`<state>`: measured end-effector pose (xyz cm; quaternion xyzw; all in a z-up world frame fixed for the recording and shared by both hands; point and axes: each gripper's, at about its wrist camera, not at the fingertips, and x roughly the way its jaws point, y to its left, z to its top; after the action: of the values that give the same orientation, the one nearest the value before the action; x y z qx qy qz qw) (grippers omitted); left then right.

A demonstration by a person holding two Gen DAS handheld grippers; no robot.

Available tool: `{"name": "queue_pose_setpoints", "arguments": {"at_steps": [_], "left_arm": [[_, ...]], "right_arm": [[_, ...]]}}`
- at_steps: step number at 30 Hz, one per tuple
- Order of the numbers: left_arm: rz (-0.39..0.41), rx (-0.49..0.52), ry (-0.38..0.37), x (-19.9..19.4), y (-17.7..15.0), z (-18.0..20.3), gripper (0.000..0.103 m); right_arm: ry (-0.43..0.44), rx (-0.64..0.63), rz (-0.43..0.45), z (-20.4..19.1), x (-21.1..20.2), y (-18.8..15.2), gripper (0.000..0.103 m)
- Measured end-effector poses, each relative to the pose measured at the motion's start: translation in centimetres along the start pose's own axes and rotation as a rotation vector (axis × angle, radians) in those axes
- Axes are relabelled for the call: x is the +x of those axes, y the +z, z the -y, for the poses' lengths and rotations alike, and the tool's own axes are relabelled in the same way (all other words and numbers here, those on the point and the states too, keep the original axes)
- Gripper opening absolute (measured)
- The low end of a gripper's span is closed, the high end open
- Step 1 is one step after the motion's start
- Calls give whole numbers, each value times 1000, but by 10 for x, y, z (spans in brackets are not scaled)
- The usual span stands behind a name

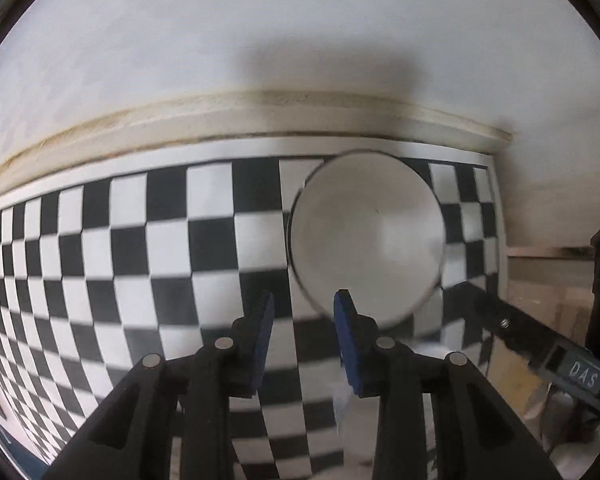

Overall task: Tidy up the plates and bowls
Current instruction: 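Lower the held white bowl into the other white bowl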

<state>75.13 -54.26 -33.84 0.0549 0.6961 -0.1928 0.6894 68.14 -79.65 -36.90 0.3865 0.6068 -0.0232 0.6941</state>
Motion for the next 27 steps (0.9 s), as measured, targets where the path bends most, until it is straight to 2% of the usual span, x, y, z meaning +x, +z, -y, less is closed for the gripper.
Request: {"name": "queue_pose_setpoints", "arguments": {"at_steps": [8, 11, 13, 15, 21, 27], "left_arm": [[-83, 77, 22, 46, 29, 6, 29], [-81, 68, 13, 48, 32, 2, 28], [-69, 72, -1, 46, 33, 1, 28], [-60, 75, -2, 45, 38, 3, 26], [-44, 87, -5, 33, 38, -1, 25], [-11, 101, 4, 12, 36, 5, 25]], "right_arm": [[-2, 45, -70, 6, 39, 23, 62], [19, 57, -92, 5, 48, 24, 45], [34, 62, -106, 6, 49, 24, 25], [6, 54, -109, 4, 52, 24, 18], [-51, 20, -101, -5, 56, 22, 13], [-47, 12, -89, -4, 46, 15, 12]]}}
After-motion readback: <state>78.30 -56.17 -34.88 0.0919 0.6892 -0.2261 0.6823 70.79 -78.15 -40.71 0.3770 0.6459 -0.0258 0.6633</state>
